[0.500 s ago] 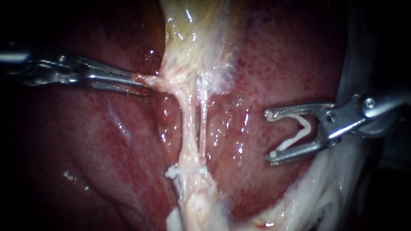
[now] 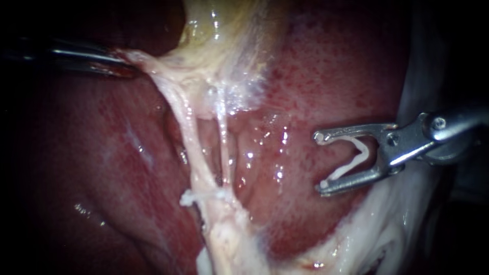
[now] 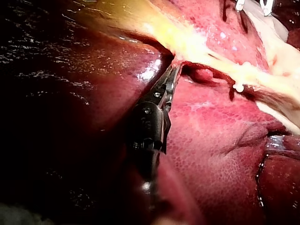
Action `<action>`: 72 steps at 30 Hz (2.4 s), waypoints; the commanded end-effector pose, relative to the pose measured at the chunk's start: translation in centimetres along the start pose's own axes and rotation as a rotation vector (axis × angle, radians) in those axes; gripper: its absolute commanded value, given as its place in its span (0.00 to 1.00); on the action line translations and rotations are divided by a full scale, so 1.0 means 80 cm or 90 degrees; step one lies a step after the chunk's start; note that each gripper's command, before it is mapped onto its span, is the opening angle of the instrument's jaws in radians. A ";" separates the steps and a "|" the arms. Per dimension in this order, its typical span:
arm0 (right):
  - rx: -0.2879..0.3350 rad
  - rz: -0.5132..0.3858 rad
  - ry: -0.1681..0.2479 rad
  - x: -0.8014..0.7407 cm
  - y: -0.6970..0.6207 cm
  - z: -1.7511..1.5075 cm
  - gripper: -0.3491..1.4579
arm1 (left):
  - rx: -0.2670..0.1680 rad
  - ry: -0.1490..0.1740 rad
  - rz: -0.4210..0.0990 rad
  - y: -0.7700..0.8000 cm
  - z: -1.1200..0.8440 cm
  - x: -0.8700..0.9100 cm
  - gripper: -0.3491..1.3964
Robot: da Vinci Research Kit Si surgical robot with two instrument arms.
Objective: Clipping second clip left tube
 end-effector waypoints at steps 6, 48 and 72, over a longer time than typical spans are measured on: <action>0.033 0.056 0.012 0.0021 -0.0005 0.0038 0.47 | 0.009 0.004 0.004 0.0006 0.0001 0.0004 0.00; 0.124 0.395 0.143 -0.0011 0.0039 0.0235 0.47 | 0.009 0.004 0.006 0.0020 0.0014 0.0008 0.00; 0.231 0.411 0.217 0.0056 0.0015 0.0260 0.47 | 0.010 0.004 0.010 0.0021 0.0016 0.0009 0.00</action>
